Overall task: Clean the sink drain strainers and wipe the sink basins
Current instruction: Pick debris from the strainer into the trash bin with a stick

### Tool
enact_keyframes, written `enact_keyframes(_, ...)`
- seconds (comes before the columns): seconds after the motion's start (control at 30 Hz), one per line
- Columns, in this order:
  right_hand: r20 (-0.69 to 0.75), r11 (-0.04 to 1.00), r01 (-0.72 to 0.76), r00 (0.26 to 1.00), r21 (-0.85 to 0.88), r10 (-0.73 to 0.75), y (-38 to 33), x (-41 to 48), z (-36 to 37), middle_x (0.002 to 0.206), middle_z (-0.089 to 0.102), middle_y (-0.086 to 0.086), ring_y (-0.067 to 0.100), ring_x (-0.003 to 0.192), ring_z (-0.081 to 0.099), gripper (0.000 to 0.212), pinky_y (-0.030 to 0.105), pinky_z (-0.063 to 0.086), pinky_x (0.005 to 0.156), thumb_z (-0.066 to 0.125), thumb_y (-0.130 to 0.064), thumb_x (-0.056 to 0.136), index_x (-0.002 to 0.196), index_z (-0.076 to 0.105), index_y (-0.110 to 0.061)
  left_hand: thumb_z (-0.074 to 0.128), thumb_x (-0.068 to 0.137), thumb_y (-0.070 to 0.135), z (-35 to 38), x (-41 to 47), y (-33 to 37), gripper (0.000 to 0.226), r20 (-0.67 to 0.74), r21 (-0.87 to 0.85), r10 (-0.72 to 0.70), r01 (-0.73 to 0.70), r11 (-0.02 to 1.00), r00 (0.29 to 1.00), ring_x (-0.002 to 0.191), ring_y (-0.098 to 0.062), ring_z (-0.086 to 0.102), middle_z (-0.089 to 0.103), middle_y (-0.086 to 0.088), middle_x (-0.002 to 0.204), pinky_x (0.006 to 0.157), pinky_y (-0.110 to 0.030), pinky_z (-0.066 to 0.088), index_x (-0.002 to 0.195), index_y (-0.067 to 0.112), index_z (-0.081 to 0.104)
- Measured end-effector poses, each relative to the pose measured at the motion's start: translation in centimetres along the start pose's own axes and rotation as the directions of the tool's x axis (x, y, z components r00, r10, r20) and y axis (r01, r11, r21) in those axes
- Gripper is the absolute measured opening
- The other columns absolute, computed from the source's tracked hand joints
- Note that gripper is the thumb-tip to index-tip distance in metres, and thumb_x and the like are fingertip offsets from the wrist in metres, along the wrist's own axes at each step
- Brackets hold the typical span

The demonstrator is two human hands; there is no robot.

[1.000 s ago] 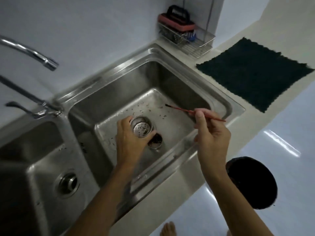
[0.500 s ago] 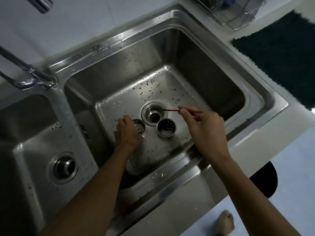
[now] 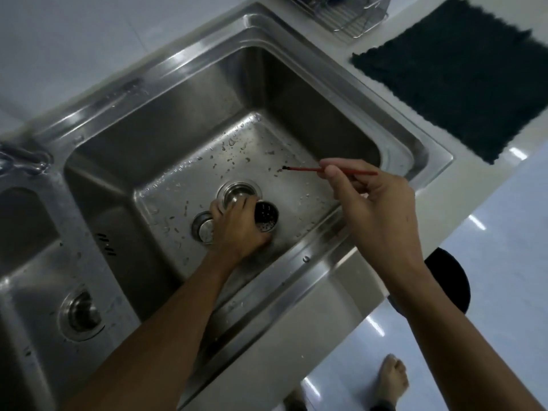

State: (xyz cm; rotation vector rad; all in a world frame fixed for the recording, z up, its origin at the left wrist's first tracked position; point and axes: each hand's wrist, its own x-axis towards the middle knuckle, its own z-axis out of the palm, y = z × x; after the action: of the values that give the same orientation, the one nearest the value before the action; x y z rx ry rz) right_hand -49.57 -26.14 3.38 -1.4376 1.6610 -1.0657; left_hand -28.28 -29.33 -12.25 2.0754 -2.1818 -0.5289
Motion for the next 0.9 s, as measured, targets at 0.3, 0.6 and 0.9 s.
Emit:
enact_keyframes(0.3, -0.139, 0.991, 0.018, 0.990, 0.132, 0.001, 1.6, -1.4, -8.0, 0.098, 0.071, -0.025, 0.002, 0.083, 0.068, 0.022, 0.026, 0.058, 0.071, 0.059, -0.036, 0.100, 0.110, 0.077, -0.027, 0.093, 0.065, 0.024, -8.0, -0.7, 11.3, 0.082, -0.309, -0.352, 0.071, -0.183, 0.918, 0.948, 0.108, -0.005, 0.049, 0.044, -0.003, 0.129, 0.087, -0.001, 0.039, 0.136, 0.018, 0.051)
enact_keyframes(0.6, -0.295, 0.978, -0.064, 0.948, 0.197, 0.121, 10.1, -5.3, -25.7, 0.104, 0.071, -0.031, 0.000, 0.094, 0.068, 0.025, 0.020, 0.057, 0.077, 0.056, -0.046, 0.097, 0.104, 0.077, -0.034, 0.090, 0.067, 0.057, -4.5, -3.1, 36.6, 0.092, -0.356, -0.376, 0.352, -0.478, 0.794, 0.865, 0.116, -0.004, 0.056, 0.057, 0.012, 0.129, 0.097, -0.027, 0.052, 0.141, 0.020, 0.051)
enact_keyframes(0.9, -0.498, 0.942, -0.215, 0.806, 0.257, 0.320, 27.0, -9.4, -32.3, 0.107, 0.074, -0.024, -0.002, 0.104, 0.068, 0.016, 0.022, 0.054, 0.096, 0.063, -0.025, 0.100, 0.106, 0.078, -0.029, 0.090, 0.067, 0.056, 11.9, -5.6, 48.6, 0.071, -0.162, -0.461, 0.422, -0.447, 0.767, 0.892, 0.105, -0.007, 0.064, 0.061, 0.013, 0.116, 0.093, -0.047, 0.055, 0.121, 0.024, 0.058)
